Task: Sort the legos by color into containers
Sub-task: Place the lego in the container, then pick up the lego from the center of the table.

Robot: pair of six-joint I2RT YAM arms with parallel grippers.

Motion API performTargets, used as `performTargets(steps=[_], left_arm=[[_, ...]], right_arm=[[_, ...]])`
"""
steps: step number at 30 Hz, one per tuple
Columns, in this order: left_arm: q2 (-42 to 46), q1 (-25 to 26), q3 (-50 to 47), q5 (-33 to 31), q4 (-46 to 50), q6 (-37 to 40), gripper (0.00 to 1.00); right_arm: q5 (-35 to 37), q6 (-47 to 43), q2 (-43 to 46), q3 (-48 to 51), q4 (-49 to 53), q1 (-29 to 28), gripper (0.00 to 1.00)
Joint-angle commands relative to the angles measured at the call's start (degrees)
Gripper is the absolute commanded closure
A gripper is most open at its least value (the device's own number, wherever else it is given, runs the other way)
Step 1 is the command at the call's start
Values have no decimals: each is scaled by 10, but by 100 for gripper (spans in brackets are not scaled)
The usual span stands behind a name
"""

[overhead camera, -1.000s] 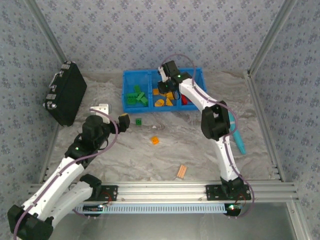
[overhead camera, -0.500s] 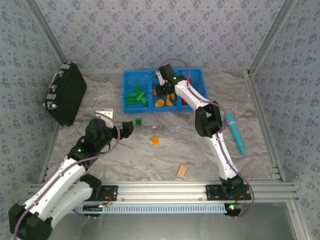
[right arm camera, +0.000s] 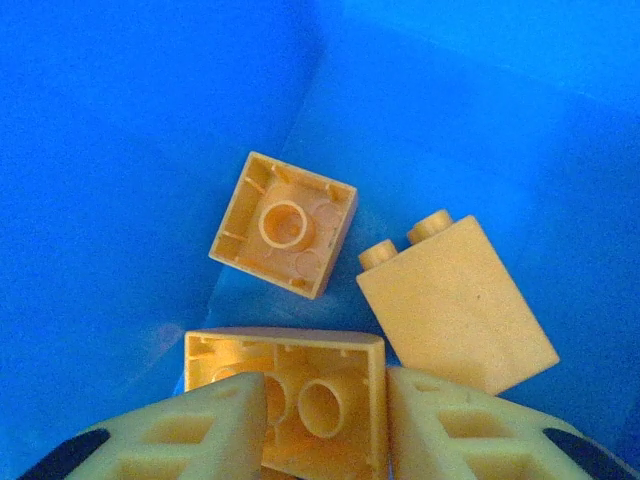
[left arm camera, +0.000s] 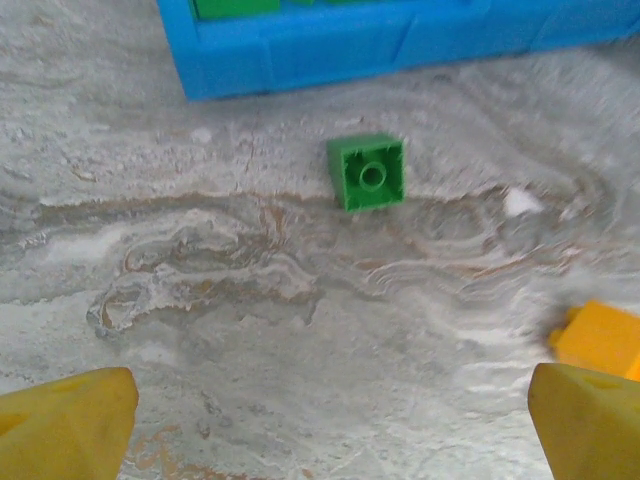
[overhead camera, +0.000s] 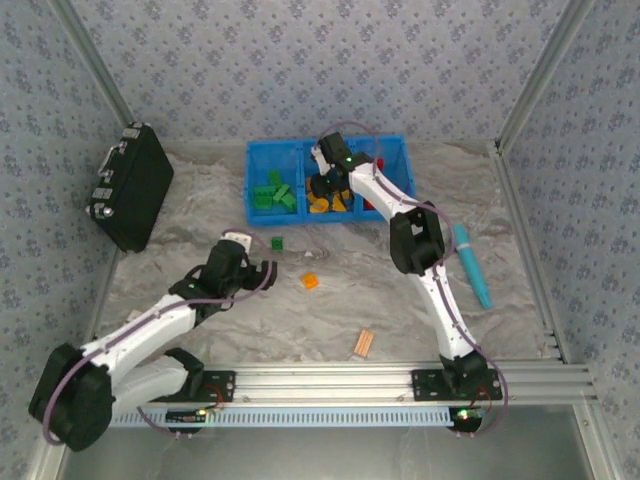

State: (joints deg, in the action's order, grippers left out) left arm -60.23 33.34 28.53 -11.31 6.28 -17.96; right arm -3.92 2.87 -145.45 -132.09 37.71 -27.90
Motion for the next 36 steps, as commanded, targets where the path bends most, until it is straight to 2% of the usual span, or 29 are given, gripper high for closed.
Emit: performTargets(steps=[1,13,24,31,36], left_arm=[[-41,5,38,-34,-52,39,0],[-192,7,91,1,-103,61,0],[-319,7,162,-2,-130,32,5],[-376,6,193,-14,-146,6,11],[-400,6,198,-20,-160,6,14]], right_arm=[[2,-9,43,32,-12,3,62],[-12,-28,148,121,-47,-16,55],[-4,-36,224,180,-51,-39,50],[17,-22,310,298,-65,-51,49],[37,-22,417,434,-110,-77,47]])
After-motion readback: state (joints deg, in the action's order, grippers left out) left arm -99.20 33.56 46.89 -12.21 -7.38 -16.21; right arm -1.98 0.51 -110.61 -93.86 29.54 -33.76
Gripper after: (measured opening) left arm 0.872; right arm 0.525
